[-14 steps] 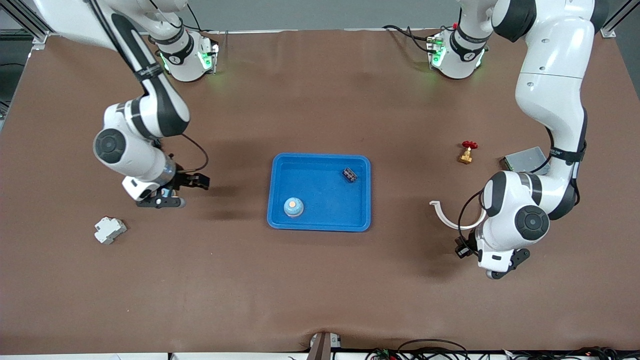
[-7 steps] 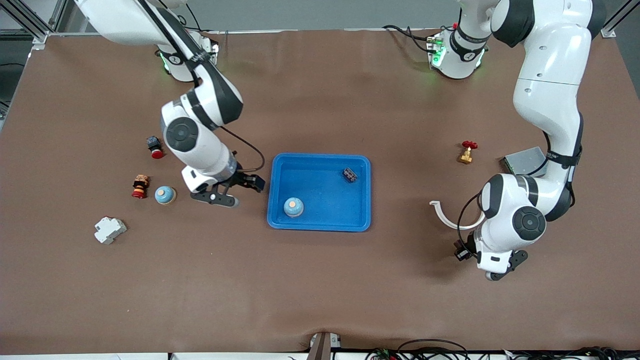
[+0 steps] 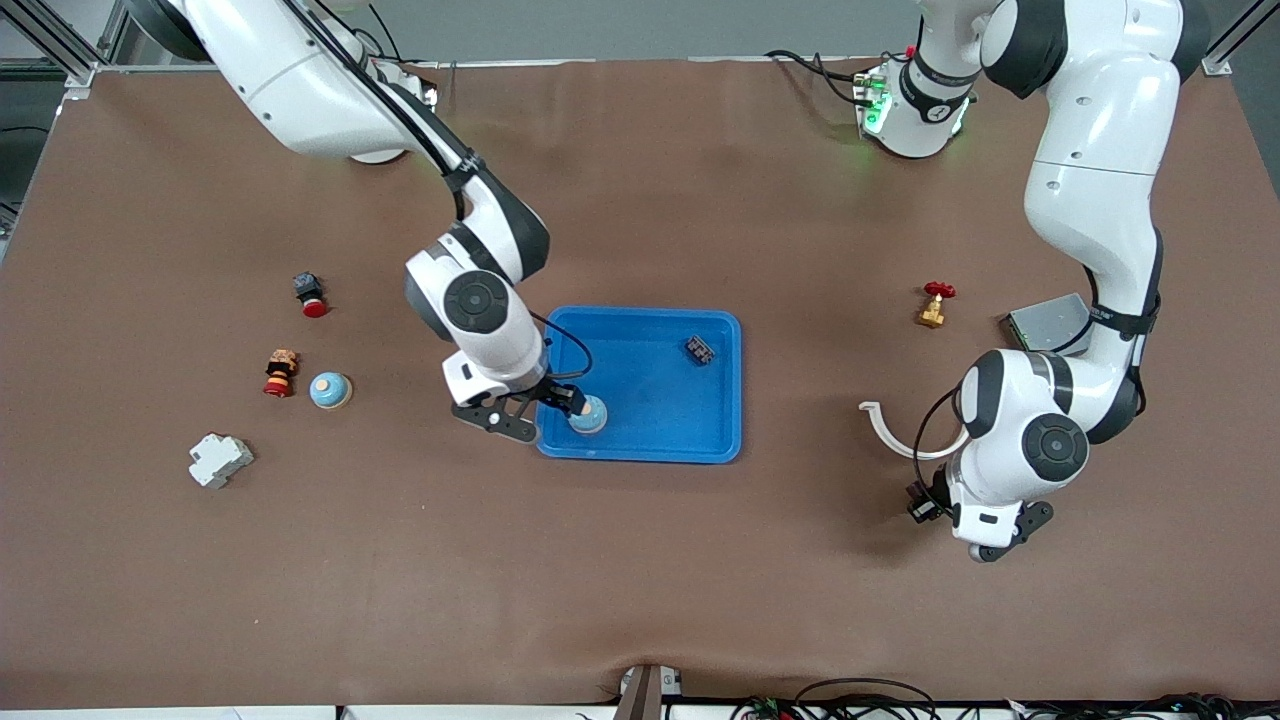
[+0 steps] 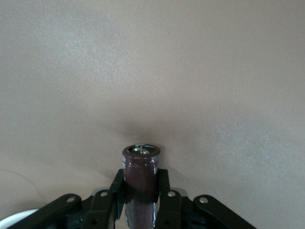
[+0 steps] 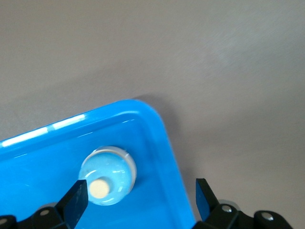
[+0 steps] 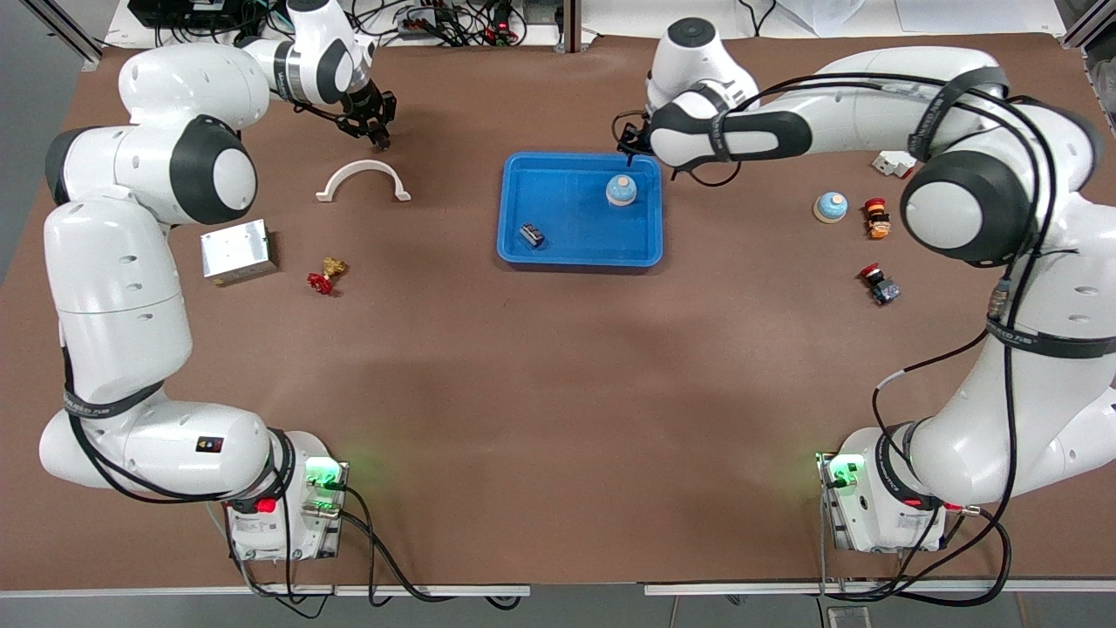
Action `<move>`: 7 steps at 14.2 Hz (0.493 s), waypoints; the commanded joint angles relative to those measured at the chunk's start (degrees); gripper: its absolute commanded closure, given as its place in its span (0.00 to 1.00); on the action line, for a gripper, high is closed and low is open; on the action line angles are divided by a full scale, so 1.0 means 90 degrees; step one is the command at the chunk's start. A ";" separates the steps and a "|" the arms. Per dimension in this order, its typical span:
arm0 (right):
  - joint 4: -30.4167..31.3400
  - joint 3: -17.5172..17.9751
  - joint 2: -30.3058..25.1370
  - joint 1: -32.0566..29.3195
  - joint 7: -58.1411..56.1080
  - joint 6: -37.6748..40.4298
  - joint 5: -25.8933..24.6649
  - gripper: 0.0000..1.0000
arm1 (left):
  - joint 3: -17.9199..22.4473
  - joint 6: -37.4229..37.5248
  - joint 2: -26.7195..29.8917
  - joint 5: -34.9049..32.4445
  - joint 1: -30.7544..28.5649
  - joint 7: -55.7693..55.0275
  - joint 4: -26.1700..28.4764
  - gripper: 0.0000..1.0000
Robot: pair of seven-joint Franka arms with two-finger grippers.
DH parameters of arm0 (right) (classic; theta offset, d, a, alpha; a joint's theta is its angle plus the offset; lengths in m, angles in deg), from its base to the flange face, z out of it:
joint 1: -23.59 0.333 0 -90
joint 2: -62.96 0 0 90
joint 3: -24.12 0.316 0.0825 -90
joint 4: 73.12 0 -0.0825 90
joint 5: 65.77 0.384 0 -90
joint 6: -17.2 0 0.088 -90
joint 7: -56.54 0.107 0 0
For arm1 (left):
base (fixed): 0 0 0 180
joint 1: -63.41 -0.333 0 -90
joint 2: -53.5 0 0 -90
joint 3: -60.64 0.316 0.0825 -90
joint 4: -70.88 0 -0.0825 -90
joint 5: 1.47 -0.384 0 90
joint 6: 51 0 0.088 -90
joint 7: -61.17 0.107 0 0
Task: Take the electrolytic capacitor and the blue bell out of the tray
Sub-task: 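Reach the right gripper into the tray and grasp the second bell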
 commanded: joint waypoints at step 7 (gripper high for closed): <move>-0.0900 -0.0713 0.0787 0.1116 0.0922 0.0016 -0.0209 0.00 | -0.0032 -0.0054 0.0067 -0.0173 -0.0037 0.0001 -0.0037 0.00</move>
